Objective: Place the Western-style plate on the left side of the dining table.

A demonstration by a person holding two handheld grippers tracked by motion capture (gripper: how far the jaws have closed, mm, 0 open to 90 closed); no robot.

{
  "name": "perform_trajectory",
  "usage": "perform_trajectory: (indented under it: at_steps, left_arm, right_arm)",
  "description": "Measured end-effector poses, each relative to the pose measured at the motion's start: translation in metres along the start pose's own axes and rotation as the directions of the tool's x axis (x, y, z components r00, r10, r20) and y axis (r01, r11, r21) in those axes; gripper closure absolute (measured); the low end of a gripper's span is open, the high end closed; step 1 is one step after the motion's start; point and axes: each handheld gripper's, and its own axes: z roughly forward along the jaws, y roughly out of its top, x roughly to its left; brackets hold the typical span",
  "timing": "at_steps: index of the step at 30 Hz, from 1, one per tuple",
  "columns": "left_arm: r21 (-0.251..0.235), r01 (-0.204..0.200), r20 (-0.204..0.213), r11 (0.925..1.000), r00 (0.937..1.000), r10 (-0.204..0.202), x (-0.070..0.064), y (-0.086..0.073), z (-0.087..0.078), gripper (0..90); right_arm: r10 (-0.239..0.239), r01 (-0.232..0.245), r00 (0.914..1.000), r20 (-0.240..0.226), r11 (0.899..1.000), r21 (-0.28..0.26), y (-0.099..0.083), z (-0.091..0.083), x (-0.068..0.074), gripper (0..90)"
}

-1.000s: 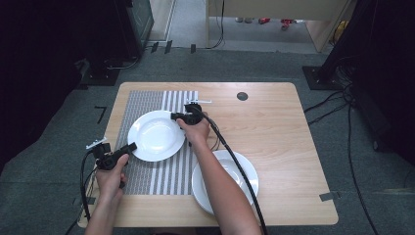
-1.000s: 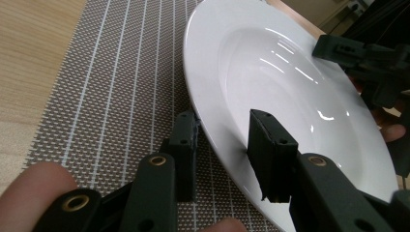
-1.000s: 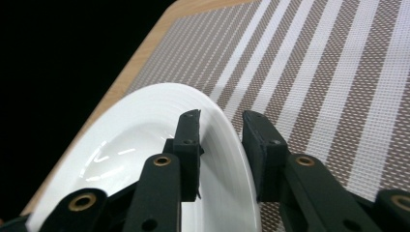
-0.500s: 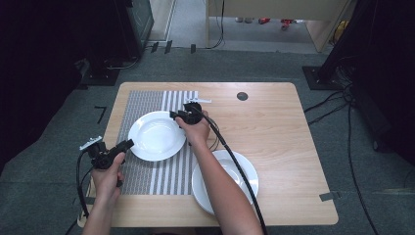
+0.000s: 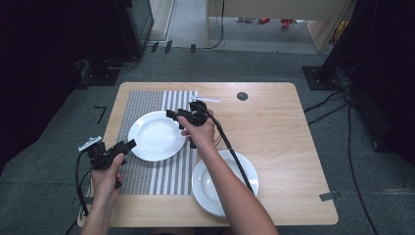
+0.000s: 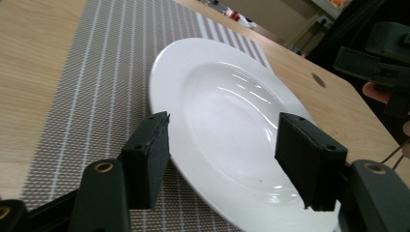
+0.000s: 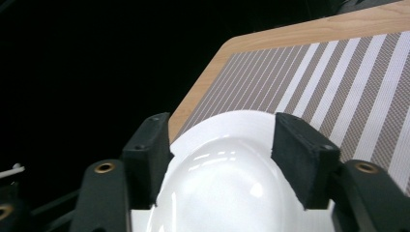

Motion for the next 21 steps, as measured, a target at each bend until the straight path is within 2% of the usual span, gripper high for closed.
perform_trajectory:
  at_steps: [2,4,5,15,21]
  left_arm:
    - [0.007,-0.019,0.005,0.9998,0.9998,0.019,-0.003,-0.001,-0.002,34.0]
    - [0.014,-0.029,0.013,0.9995,0.9995,0.029,-0.005,-0.002,-0.003,32.3]
    - [0.02,-0.034,0.014,0.9992,0.9993,0.034,-0.006,-0.003,-0.004,31.5]
    - [0.026,-0.09,0.039,0.9956,0.9953,0.089,-0.018,-0.011,-0.012,27.0]
    - [0.038,-0.134,0.048,0.9903,0.9901,0.132,-0.028,-0.02,-0.015,25.1]
  right_arm:
    - [-0.022,0.023,0.9996,-0.019,1.0,0.019,-0.002,-0.01,0.001,36.0]
    - [-0.091,0.091,0.9958,-0.013,0.995,0.05,-0.005,-0.019,0.001,33.6]
    - [-0.107,0.107,0.9942,-0.007,0.993,0.054,-0.006,-0.024,0.001,33.7]
    - [-0.102,0.103,0.9925,-0.068,0.995,0.016,-0.015,-0.076,-0.008,31.2]
    - [-0.115,0.114,0.9924,-0.045,0.993,-0.007,-0.02,-0.111,-0.017,30.2]
